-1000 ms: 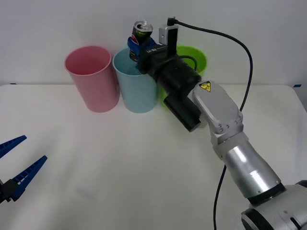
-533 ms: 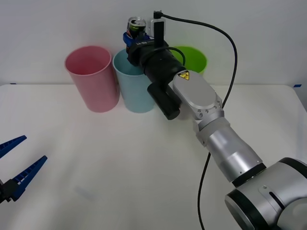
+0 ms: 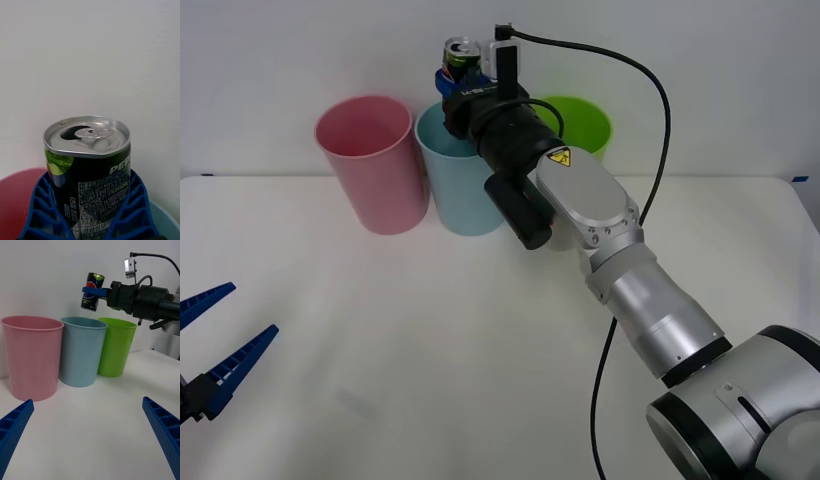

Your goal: Grasp the object on the table and drop it into the matching bin: aluminum can to the light blue bin, PET bottle to the pink bin.

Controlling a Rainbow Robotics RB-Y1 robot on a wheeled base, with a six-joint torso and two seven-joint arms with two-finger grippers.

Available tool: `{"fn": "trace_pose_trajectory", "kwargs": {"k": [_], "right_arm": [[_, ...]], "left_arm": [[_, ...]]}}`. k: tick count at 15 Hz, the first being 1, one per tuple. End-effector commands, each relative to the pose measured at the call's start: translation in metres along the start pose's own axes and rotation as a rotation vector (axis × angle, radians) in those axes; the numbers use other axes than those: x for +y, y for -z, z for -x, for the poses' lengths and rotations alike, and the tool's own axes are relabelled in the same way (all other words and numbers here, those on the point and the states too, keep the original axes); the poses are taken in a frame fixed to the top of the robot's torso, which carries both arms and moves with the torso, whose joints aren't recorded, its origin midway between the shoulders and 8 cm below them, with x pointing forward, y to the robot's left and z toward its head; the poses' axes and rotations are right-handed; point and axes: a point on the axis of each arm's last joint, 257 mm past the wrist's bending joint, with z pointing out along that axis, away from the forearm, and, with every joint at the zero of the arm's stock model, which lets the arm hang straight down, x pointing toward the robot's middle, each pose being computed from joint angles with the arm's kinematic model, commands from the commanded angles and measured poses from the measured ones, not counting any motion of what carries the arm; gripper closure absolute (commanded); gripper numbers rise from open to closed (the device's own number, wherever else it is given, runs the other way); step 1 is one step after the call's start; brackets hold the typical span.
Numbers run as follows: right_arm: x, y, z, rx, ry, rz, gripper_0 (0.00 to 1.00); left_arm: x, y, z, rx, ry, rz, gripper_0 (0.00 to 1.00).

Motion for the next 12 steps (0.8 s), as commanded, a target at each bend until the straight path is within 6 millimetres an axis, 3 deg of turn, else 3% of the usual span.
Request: {"fn": "trace_pose_trajectory", "kwargs": {"k": [1,7,12], "right_arm": [[0.000,0.000,0.001,-0.001,0.008,0.000,0.03],[-0.002,0.001,0.002,-0.003,0.024,0.006,0.00],[-0.015,0.015,0.006,-0.023,0.035,0.001,0.00]], "left_arm": [[0.000,0.000,0.000,0.000,0.000,0.000,0.00],[0.000,0.000,0.000,0.000,0.000,0.000,0.00],[0.000,0.000,0.000,0.000,0.000,0.000,0.00]]}}
